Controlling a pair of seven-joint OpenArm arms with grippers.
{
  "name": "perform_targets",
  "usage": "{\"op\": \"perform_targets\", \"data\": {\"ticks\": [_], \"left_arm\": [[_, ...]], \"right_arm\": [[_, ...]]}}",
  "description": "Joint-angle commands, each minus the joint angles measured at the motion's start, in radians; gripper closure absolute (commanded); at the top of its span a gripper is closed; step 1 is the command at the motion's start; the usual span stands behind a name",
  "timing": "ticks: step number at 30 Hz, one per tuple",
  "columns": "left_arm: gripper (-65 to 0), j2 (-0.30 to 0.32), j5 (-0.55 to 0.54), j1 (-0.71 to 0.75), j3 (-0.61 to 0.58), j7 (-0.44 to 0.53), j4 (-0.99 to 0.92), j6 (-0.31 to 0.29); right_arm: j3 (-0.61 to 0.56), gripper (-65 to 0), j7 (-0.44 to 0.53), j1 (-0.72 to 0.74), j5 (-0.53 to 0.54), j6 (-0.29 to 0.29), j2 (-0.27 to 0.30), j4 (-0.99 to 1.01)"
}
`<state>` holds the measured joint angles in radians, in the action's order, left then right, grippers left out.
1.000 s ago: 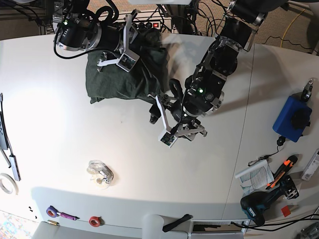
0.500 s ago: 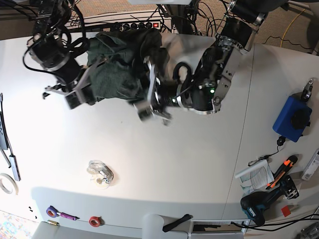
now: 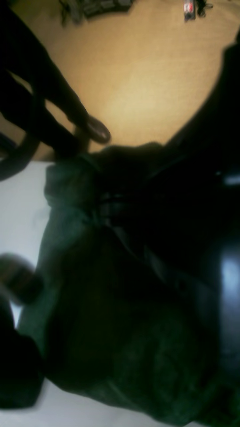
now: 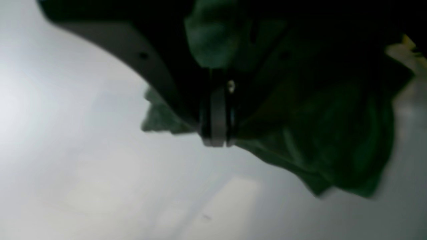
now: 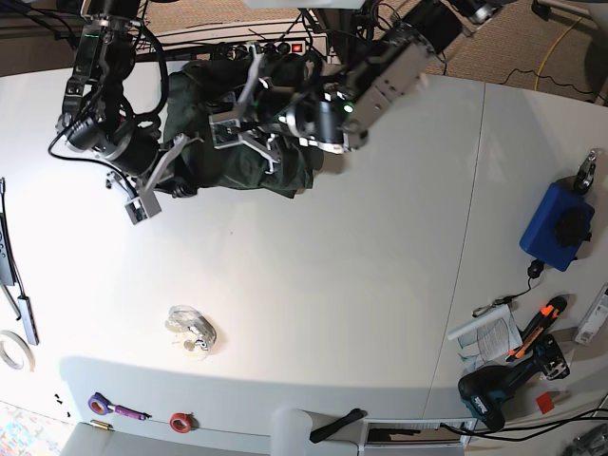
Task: Layout the t-shirt on the table in an organized manner, then fold the t-shirt properly
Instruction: 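Hold the shirt bundle with both grippers and roll it into a compact pile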
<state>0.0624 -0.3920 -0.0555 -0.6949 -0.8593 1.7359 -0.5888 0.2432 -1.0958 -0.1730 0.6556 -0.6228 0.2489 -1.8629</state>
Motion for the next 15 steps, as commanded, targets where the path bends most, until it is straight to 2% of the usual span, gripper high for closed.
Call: {"op": "perform_targets", "data": {"ticks": [1,3,6,9,15], "left_arm": [[0.0,-0.032,-0.01,-0.011,-0.007,0.044,0.018,0.012],[0.0,-0.06,-0.002,-0.009,-0.01,0.056,0.018,0.032],[0.0,-0.079,0.027,-0.008,-0.009,0.058,0.016,0.034],[0.0,-0.079,0.044,-0.003,-0.01,0.059,0.002,0.074],[0.0,-0.077,0.097,0.06,-0.01,0.025,-0.008,0.076]], "right_arm": [[0.005,0.0,0.012,0.014,0.035,-0.016,0.011,-0.01],[0.005,0.0,0.011,0.015,0.061,-0.032,0.011,-0.007],[0.005,0.0,0.006,0.014,0.032,-0.031,0.011,-0.007],[0.005,0.0,-0.005,0.014,0.024,-0.031,0.011,-0.006],[0.005,0.0,0.008,0.024,0.014,-0.031,0.011,0.119]]}}
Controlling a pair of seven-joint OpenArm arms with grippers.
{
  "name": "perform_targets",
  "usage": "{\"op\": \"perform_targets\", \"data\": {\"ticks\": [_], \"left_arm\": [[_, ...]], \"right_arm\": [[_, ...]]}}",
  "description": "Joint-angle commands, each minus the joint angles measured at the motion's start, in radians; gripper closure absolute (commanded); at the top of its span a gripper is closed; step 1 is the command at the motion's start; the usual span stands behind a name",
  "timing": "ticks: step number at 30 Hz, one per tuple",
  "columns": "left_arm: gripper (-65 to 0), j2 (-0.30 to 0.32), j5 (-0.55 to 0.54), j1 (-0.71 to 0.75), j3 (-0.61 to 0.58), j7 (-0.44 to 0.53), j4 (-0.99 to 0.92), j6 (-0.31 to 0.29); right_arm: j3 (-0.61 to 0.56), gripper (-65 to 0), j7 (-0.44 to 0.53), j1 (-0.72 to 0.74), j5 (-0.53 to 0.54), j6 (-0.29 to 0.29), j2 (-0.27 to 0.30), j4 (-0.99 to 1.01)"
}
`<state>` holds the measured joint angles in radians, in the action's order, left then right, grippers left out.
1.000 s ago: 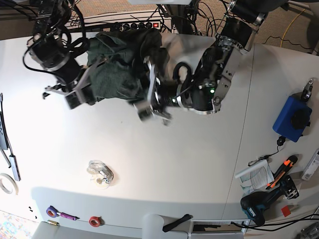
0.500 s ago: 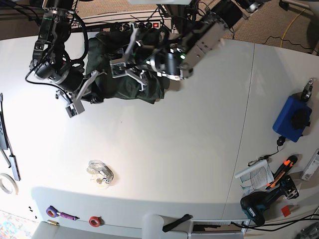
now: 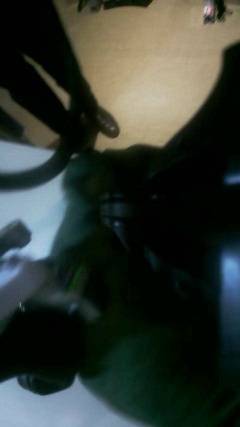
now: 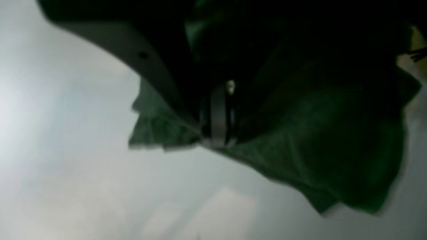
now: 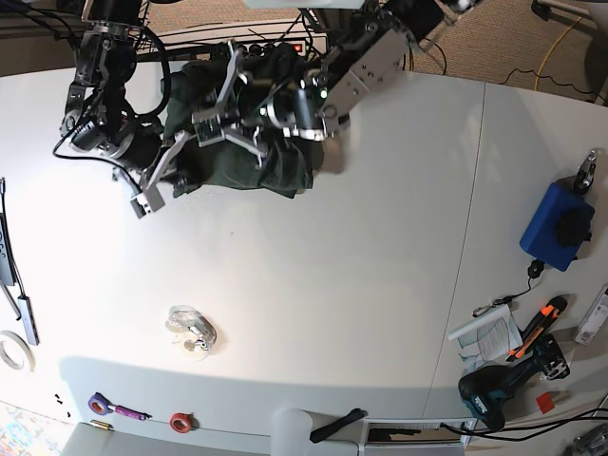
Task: Layout the t-shirt on the table in an organized manner, then fold the t-shirt properly
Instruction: 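Hold the shirt bundle with both grippers and roll it into a compact pile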
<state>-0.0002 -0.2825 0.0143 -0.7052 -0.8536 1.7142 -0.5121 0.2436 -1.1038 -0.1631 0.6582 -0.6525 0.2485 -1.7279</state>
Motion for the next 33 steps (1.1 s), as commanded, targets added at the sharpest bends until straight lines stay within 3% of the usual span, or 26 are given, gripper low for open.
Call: {"op": "perform_targets", "data": {"ticks": [1,4,6,12,18,20,27,33], "left_arm": [[0.0,-0.015,-0.012,0.006,0.001,0.006,0.014,0.0],[0.0,-0.015,-0.012,0.034,0.002,-0.045,0.014,0.002],[0.0,-0.013,-0.005,0.035,0.002,-0.077,0.014,0.041],[0.0,-0.013,0.193,0.033,0.039,-0.125,0.014,0.152],[0.0,-0.013,0.246,0.032,0.154,-0.121,0.014,0.158],[0.0,-0.014,0.246,0.026,0.193,-0.109,0.014,0.159],[0.0,-0.014,0.247,-0.045,0.265,-0.039,0.014,0.266],[0.0,-0.016,0.227,-0.104,0.264,-0.036,0.014,0.269]], "right_arm": [[0.004,0.0,0.02,0.019,0.011,-0.002,0.012,0.022],[0.005,0.0,0.02,0.048,0.01,-0.002,0.012,0.128],[0.006,0.0,0.017,0.064,0.01,-0.002,0.013,0.172],[0.008,0.0,-0.019,0.066,0.011,-0.002,0.05,0.177],[0.053,0.0,-0.055,0.066,0.016,-0.001,0.084,0.177],[0.084,0.0,-0.082,0.061,0.058,-0.001,0.084,0.177],[0.138,0.0,-0.208,0.012,0.322,-0.014,0.083,0.177],[0.138,0.0,-0.215,-0.011,0.387,-0.039,0.081,0.177]]}}
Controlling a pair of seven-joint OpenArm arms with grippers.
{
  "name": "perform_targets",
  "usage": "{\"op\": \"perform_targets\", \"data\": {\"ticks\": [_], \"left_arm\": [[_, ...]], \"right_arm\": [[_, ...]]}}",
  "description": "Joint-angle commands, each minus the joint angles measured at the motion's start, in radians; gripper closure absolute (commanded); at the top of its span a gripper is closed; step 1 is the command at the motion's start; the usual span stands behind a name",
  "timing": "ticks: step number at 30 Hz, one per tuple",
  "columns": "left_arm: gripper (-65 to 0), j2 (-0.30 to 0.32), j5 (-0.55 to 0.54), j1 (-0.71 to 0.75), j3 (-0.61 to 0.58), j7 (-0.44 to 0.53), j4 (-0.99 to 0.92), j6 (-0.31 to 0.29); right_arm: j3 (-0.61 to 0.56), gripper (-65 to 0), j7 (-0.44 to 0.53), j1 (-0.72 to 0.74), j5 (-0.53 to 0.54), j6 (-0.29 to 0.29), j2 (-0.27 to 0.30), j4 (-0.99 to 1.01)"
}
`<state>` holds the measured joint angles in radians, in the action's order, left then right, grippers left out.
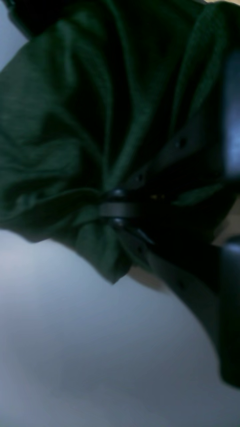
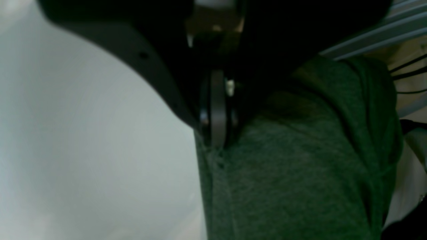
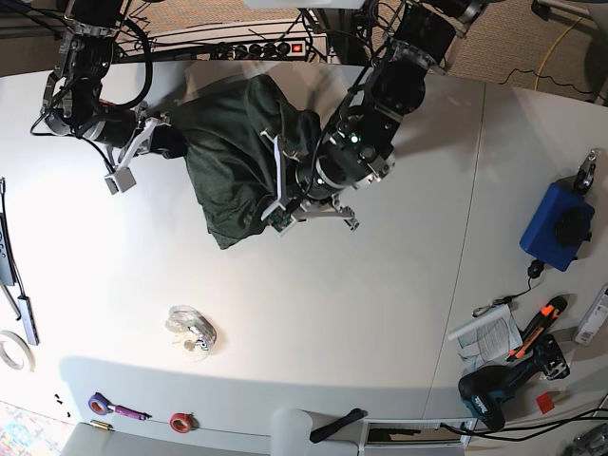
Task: Layout the t-shirt on the table in an organized manner, then fold the t-shirt properly
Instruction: 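Hold the shirt bundle with both grippers and roll it into a compact pile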
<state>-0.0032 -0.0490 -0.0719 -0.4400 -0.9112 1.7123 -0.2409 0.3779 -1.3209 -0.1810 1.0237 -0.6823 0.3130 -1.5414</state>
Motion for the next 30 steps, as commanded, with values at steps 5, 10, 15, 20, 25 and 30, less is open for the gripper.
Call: {"op": "perform_targets", "data": {"ticks": [5,10,15,20,25,30], "left_arm": [[0.0,-0.012,-0.156,-0.039,-0.002,0.044,0.024,-0.053],[0.0,-0.013,-0.455,-0.027,-0.002,-0.024,0.078,-0.219],[0.0,-0.013,-0.556,0.044,-0.003,-0.182,0.114,-0.303],[0.0,-0.013,-0.398,0.14,-0.003,-0.119,0.113,-0.249],[0.0,-0.012,-0.267,0.184,-0.002,-0.114,0.113,-0.211],[0.0,-0.011,-0.224,0.188,-0.002,-0.124,0.113,-0.211]], "right_arm": [[0.004,0.0,-0.011,0.007,0.097,-0.016,0.017,-0.051],[0.004,0.0,0.024,0.007,0.106,-0.016,0.017,-0.174],[0.003,0.0,0.032,0.006,0.106,-0.016,0.016,-0.282],[0.001,0.0,0.028,0.0,0.105,-0.016,-0.023,-0.283],[0.0,0.0,0.027,-0.019,0.101,-0.016,-0.112,-0.283],[-0.074,0.0,0.04,-0.035,0.038,-0.016,-0.133,-0.263]]}}
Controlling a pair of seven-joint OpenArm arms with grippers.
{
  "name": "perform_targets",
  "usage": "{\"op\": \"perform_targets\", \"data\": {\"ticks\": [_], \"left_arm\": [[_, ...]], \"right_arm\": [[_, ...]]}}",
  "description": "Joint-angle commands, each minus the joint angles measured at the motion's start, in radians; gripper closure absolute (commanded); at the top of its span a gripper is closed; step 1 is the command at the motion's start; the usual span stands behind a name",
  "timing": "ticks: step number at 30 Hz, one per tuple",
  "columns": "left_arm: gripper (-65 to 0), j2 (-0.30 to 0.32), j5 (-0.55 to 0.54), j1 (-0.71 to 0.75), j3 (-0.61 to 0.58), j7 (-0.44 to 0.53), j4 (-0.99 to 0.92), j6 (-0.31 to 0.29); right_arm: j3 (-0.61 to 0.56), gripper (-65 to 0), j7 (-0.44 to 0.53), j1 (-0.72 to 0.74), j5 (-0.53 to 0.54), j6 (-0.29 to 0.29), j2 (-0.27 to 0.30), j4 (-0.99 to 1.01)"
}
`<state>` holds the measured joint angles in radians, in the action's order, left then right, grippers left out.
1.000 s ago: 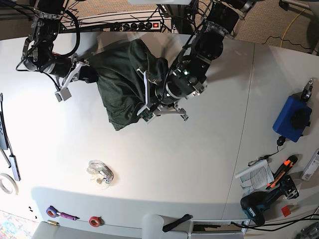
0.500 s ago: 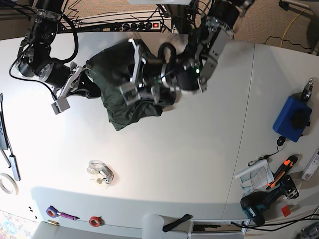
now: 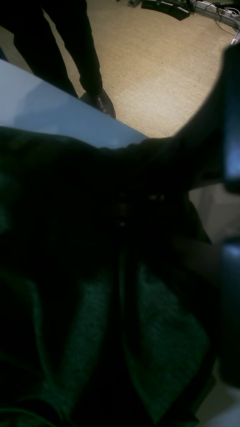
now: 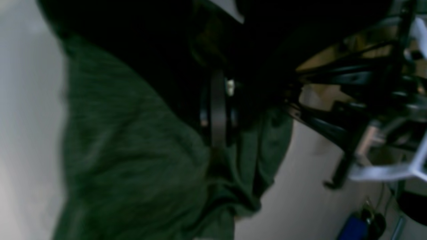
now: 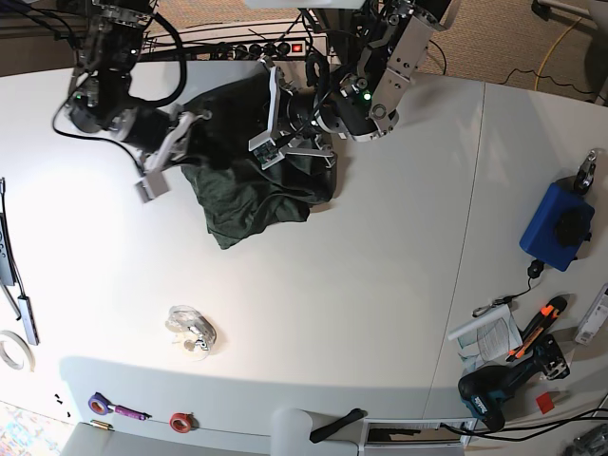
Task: Layout the t-shirt on the table in an organized manner, then fold the t-shirt properly
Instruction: 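Hold the shirt bundle with both grippers and roll it into a compact pile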
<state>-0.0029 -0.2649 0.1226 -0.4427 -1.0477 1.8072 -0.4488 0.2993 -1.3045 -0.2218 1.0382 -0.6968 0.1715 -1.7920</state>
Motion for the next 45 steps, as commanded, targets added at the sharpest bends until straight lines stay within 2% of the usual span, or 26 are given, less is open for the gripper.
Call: {"op": "perform_targets", "data": {"ticks": [1,5,9,15,19,23,26,36,42,45], "left_arm": [[0.0,-0.011,-0.008,-0.006,0.0,0.012,0.018,-0.003],[0.0,-0.011,-0.007,-0.006,0.0,0.007,0.018,-0.003],[0.0,-0.009,0.008,-0.006,0.0,-0.038,0.018,-0.004],[0.0,0.086,0.043,-0.006,0.001,-0.043,0.018,0.014],[0.0,0.146,0.106,-0.006,0.001,-0.003,0.018,0.084],[0.0,0.183,0.112,-0.007,0.001,0.082,0.021,0.128],[0.0,0.183,0.088,-0.011,0.001,0.117,0.032,0.127],[0.0,0.183,-0.103,-0.073,0.001,0.179,0.154,0.108],[0.0,0.183,-0.097,-0.11,0.001,0.189,0.192,0.109],[0.0,0.183,-0.04,-0.111,0.001,0.193,0.191,0.121]], "right_arm": [[-0.018,0.0,0.032,0.006,0.0,-0.001,0.008,0.002],[-0.1,0.0,0.126,0.007,-0.154,-0.001,0.009,0.095],[-0.121,0.0,0.211,0.015,-0.274,-0.001,0.009,0.18],[-0.121,0.0,0.213,0.026,-0.302,-0.001,0.009,0.197],[-0.121,0.0,0.214,0.026,-0.301,-0.001,0.008,0.197],[-0.121,0.0,0.213,0.026,-0.251,-0.001,0.009,0.195],[-0.121,0.0,0.197,0.041,-0.199,-0.001,0.009,0.195],[-0.121,0.0,0.146,0.15,0.003,-0.001,0.008,0.195],[-0.122,0.0,0.127,0.19,0.081,-0.001,0.003,0.194],[-0.123,0.0,0.127,0.188,0.091,-0.001,-0.032,0.194]]}}
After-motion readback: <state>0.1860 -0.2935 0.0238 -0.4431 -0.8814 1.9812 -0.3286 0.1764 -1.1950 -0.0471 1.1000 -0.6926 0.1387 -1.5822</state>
